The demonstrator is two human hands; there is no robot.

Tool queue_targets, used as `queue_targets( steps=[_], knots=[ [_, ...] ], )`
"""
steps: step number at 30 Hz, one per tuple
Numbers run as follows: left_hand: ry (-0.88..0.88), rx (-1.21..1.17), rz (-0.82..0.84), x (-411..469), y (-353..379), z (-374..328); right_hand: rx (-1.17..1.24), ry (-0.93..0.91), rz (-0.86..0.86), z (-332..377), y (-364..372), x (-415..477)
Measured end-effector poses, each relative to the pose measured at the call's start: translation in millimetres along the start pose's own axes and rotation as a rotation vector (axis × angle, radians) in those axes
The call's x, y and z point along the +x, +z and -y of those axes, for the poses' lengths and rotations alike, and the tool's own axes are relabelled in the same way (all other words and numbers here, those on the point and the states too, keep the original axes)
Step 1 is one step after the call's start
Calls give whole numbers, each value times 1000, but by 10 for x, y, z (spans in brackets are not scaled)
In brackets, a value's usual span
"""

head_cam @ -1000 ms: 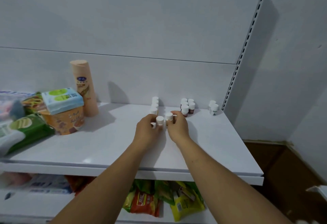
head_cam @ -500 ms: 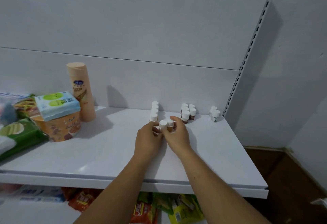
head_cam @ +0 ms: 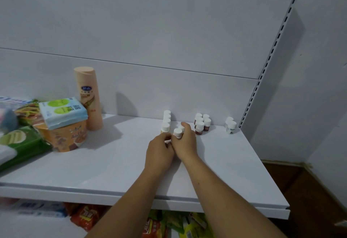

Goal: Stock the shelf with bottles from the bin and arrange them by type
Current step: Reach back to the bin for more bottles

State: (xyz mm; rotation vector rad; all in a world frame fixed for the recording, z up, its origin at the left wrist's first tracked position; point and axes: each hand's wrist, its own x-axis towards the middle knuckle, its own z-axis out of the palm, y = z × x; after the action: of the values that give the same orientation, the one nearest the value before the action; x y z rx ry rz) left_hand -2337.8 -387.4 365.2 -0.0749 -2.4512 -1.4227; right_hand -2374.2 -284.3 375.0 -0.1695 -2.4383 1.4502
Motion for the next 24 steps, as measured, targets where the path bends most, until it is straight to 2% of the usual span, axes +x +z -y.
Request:
queue_targets(
  steps=[6, 14, 24],
  knots=[
    [-22, -45, -32, -17, -2, -19, -34, -10, 8, 34, -33, 241],
    [-29, -121, -152, 37, -1, 32, -31, -19, 21, 77, 76, 564],
    [-31, -101, -164, 57, 12, 33, 37, 14, 4, 25, 182, 724]
  ],
)
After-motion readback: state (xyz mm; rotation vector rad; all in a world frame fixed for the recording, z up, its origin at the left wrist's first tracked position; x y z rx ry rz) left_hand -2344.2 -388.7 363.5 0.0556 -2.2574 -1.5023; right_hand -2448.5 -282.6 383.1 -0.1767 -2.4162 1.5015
